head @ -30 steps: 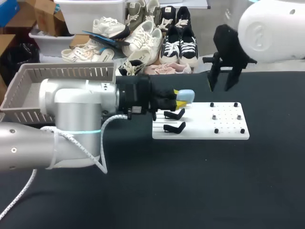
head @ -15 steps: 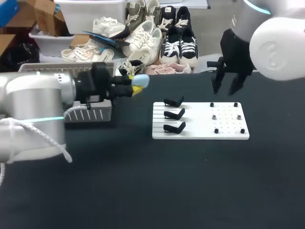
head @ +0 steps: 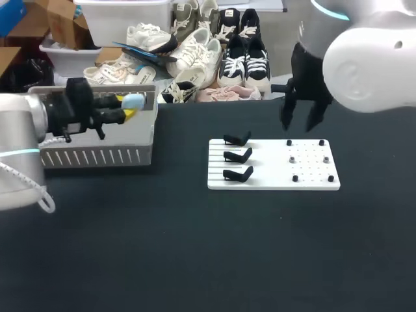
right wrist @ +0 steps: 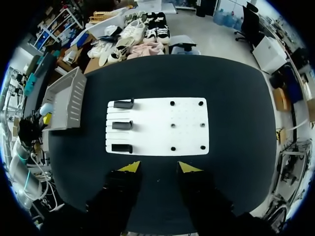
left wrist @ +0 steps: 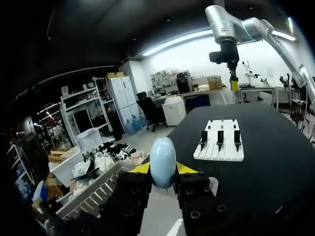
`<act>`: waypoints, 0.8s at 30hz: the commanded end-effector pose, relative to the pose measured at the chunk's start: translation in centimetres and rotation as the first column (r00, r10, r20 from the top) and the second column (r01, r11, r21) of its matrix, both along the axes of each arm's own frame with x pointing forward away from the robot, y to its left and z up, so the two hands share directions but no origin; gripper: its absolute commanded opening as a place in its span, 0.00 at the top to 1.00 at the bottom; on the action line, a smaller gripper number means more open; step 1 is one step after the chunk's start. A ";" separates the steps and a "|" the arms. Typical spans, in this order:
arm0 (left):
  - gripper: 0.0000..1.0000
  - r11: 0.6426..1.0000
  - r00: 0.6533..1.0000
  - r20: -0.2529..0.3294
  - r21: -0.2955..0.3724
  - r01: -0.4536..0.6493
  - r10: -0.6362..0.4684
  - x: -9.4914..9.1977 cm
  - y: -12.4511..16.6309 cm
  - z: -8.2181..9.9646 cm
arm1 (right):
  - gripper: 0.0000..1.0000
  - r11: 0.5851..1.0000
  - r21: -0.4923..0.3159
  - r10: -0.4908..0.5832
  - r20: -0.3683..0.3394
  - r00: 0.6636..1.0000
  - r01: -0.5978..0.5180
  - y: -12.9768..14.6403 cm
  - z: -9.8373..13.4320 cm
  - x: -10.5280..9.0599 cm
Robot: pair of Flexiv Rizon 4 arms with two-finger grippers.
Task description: Pick up each earbud case from the left stands, insert the matching earbuds, close the lid, and place the case in the box.
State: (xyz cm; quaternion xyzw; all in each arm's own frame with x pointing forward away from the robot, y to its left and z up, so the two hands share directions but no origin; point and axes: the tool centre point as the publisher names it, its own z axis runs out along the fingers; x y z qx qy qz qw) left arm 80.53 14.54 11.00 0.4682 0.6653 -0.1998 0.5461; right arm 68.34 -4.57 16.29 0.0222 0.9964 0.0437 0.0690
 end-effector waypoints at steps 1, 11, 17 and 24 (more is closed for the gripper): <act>1.00 1.000 0.999 -0.040 0.016 0.021 -0.020 1.9 1.1 -1.9 | 0.56 1.000 -0.021 -0.020 -0.012 1.000 0.020 0.8 0.2 -0.1; 1.00 1.000 0.992 -0.122 0.006 0.022 -0.021 4.4 3.9 -4.6 | 0.57 0.998 -0.042 -0.050 -0.031 0.998 0.048 1.8 0.3 -0.8; 0.63 0.999 0.990 -0.136 0.000 0.032 -0.031 4.7 4.3 -4.7 | 0.56 0.998 -0.042 -0.049 -0.031 0.998 0.048 2.5 0.4 -0.8; 0.00 0.999 0.992 -0.122 -0.004 0.044 -0.044 3.8 4.1 -3.4 | 0.56 0.999 -0.033 -0.041 -0.014 0.999 0.040 2.7 0.6 -0.3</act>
